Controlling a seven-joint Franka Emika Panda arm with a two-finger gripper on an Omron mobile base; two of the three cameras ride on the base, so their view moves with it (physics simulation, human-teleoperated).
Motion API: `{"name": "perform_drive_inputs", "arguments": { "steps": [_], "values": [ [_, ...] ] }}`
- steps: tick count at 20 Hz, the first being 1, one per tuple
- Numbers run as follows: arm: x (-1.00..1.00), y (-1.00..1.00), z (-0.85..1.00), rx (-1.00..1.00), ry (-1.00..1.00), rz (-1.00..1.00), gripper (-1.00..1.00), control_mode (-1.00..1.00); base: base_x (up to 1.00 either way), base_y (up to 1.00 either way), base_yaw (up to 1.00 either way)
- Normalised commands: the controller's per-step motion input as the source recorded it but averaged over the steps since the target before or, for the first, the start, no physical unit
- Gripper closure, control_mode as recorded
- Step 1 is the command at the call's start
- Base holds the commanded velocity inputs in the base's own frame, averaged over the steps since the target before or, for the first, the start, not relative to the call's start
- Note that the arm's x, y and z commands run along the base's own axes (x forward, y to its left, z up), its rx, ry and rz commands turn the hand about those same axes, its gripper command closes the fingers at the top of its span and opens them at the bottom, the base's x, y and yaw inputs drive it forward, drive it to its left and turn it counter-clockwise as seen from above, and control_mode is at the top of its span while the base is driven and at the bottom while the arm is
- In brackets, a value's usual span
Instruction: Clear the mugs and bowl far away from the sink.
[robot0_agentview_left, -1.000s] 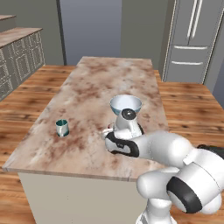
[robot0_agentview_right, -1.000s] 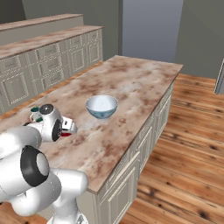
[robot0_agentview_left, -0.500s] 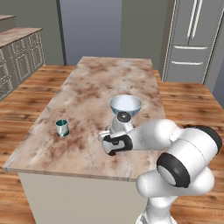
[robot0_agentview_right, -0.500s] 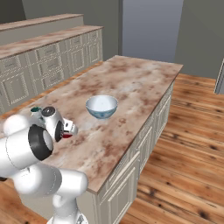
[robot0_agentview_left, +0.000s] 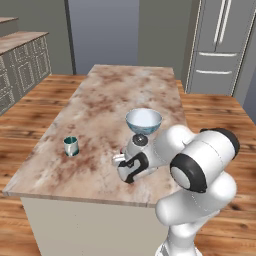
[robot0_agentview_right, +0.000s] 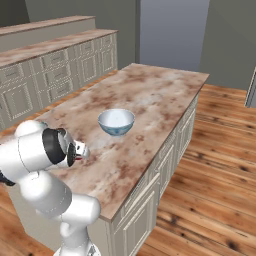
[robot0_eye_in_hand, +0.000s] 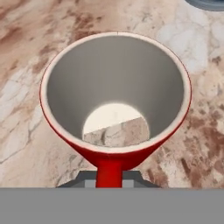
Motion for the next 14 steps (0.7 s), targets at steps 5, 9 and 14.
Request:
{"name": "perform_drive_inputs", "arguments": {
  "steps": [5, 9, 14],
  "values": [
    [0.15, 0.06, -0.32, 0.00, 0.00, 0.00, -1.00, -1.00, 0.00, 0.00, 0.00],
    [0.00, 0.00, 0.06, 0.00, 0.00, -0.01, -1.00, -1.00, 0.00, 0.00, 0.00],
    [-0.06, 0.00, 0.25, 0.02, 0.00, -0.02, -1.00, -1.00, 0.00, 0.00, 0.00]
  ]
}}
